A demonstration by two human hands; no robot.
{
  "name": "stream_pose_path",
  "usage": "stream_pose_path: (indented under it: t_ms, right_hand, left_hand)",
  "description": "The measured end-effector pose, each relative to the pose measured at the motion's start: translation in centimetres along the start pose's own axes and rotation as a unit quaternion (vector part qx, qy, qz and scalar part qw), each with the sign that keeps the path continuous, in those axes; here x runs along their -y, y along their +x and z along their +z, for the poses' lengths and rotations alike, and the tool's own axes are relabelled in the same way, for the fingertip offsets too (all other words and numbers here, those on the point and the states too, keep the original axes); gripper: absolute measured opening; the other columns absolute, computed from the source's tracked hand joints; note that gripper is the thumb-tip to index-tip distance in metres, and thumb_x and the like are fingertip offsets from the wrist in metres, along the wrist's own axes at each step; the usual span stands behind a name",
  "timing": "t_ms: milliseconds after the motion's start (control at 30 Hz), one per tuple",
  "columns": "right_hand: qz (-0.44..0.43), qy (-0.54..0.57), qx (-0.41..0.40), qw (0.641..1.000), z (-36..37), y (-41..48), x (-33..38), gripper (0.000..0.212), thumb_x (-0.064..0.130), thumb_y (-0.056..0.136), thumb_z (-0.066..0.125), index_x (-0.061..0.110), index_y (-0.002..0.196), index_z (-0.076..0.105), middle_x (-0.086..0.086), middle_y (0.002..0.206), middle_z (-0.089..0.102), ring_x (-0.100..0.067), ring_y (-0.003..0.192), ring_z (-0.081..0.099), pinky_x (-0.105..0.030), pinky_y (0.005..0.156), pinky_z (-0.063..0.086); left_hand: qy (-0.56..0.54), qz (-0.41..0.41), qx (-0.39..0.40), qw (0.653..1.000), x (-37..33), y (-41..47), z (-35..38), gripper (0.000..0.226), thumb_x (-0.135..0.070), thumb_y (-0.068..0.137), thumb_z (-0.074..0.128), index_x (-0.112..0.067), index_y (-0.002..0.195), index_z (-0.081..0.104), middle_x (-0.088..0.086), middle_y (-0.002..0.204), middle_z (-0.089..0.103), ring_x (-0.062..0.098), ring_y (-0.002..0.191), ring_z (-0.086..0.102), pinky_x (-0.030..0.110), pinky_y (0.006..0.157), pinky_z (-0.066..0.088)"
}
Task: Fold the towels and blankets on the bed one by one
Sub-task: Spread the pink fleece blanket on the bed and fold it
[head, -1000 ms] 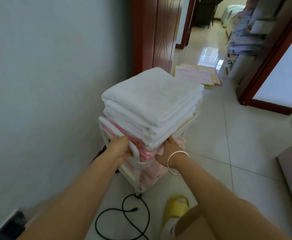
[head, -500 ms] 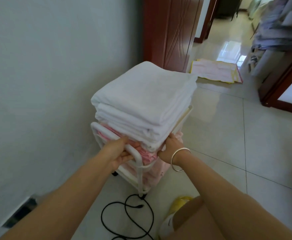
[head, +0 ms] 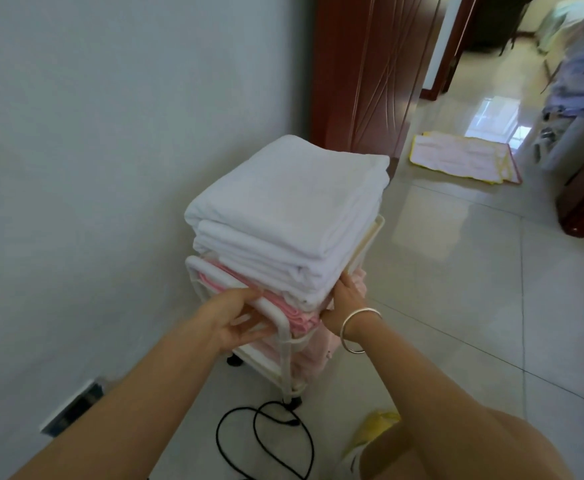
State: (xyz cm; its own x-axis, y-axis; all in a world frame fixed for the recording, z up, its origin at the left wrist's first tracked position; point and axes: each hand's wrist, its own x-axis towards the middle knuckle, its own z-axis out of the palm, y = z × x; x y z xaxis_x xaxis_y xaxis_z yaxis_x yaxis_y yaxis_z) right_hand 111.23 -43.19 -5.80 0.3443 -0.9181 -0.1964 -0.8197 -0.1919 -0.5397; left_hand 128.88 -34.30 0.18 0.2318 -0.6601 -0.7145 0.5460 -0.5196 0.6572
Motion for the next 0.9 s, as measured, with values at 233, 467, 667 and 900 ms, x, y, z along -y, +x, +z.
stream_pose_path:
  t_ms: [233, 467, 667, 900]
  right_hand:
    - [0.116, 0.173, -0.078, 0.975, -0.6, 1.1, 1.0, 0.024, 0.001, 0.081, 0.049, -0.001, 0.102, 0.062, -0.014, 0.093, 0.062, -0.035, 0.100, 0.061, -0.035, 0.082, 0.048]
    - [0.093, 0.256, -0.046, 0.961, 2.3, 3.4, 2.2, 0.029, -0.004, 0.075, 0.044, 0.000, 0.099, 0.060, -0.017, 0.092, 0.064, -0.032, 0.088, 0.059, -0.040, 0.080, 0.051]
    - [0.112, 0.295, -0.044, 0.948, 3.0, 6.3, 1.4, 0.040, 0.002, 0.067, 0.048, 0.013, 0.101, 0.064, -0.011, 0.093, 0.067, -0.028, 0.090, 0.062, -0.040, 0.084, 0.055]
    - [0.155, 0.294, -0.043, 0.942, 7.3, 16.3, -7.6, 0.047, 0.033, 0.051, 0.058, 0.036, 0.098, 0.061, -0.007, 0.104, 0.068, -0.032, 0.093, 0.067, -0.048, 0.079, 0.058]
  left_hand:
    - [-0.020, -0.002, 0.009, 1.000, -0.1, -0.6, -0.6, 0.012, 0.001, 0.091, 0.060, 0.001, 0.102, 0.057, 0.020, 0.100, 0.059, 0.036, 0.087, 0.063, 0.051, 0.050, 0.057]
    - [-0.029, 0.038, -0.053, 0.997, -0.8, -0.5, -1.8, 0.014, 0.000, 0.093, 0.059, -0.004, 0.105, 0.054, 0.009, 0.092, 0.050, 0.034, 0.098, 0.060, 0.049, 0.054, 0.057]
    - [-0.002, 0.070, -0.059, 0.996, -1.7, 1.5, -1.5, 0.020, 0.000, 0.094, 0.057, -0.004, 0.114, 0.054, 0.012, 0.086, 0.063, 0.027, 0.077, 0.064, 0.039, 0.045, 0.057]
    - [0.021, 0.086, -0.048, 0.995, -1.9, 3.9, -0.2, 0.028, -0.004, 0.094, 0.058, 0.000, 0.122, 0.055, 0.021, 0.111, 0.066, 0.034, 0.098, 0.067, 0.040, 0.050, 0.059]
